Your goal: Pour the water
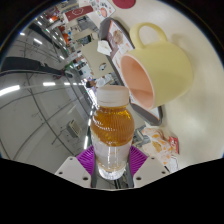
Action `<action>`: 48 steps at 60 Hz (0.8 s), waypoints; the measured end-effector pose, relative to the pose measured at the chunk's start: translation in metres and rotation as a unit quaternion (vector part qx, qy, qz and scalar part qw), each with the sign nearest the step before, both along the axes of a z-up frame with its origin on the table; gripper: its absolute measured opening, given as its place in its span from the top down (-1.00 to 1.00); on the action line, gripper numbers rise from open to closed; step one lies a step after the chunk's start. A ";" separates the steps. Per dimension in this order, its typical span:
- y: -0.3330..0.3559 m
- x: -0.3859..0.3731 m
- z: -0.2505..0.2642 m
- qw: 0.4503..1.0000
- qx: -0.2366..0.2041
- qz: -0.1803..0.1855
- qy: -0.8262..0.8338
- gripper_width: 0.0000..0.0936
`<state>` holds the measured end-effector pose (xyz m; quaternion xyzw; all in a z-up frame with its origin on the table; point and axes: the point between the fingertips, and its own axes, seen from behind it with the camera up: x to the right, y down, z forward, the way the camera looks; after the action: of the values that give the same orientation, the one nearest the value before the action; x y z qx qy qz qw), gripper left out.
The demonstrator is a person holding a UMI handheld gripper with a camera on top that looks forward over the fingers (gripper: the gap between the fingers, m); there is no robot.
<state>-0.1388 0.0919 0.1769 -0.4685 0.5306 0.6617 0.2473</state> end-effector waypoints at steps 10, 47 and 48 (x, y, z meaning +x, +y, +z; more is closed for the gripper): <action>-0.002 0.001 0.015 0.997 0.015 0.025 -0.071 0.13; 0.000 0.240 0.103 0.648 0.124 -0.006 -0.752 0.12; 0.001 0.247 0.097 0.636 0.121 -0.003 -0.762 0.13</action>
<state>0.1082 0.0930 0.2736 -0.7709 0.0706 0.1275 0.6201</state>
